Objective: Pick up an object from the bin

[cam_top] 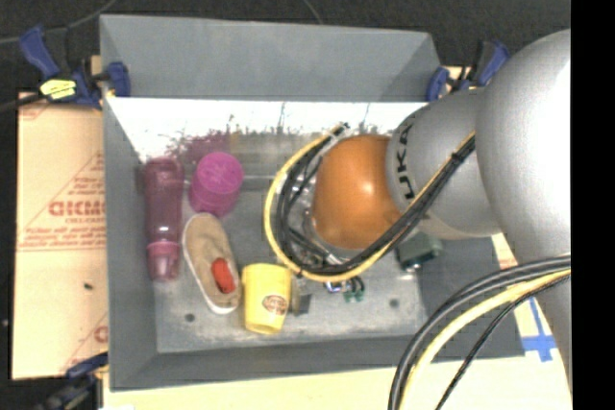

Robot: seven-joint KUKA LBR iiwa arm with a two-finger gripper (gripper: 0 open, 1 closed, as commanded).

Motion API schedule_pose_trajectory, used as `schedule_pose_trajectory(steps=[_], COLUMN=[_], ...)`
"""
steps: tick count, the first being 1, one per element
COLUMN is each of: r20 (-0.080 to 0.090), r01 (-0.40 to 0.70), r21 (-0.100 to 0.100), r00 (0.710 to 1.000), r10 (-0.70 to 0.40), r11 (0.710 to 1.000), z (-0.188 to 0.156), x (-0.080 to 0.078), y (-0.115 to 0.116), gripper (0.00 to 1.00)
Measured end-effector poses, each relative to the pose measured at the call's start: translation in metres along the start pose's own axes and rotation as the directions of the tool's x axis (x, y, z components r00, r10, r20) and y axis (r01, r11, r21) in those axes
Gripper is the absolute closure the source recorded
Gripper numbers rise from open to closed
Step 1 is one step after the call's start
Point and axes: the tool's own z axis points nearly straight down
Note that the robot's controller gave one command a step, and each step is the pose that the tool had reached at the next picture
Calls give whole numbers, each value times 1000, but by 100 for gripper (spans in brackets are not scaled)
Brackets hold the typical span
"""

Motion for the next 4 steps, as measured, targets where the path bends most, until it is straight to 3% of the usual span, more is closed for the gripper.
schedule_pose_trajectory(steps=[1,2,3,4], r20=[7,5,16,10], r01=[217,32,164,-14], r21=[3,-1,8,-3], r00=[976,999,986,1000], r10=[-217,-32,-164,14], r11=[976,999,986,1000], z=[-3,-3,-3,-2], x=[-10,-10,-26,-24], y=[16,22,48,56], gripper=[100,100,100,100])
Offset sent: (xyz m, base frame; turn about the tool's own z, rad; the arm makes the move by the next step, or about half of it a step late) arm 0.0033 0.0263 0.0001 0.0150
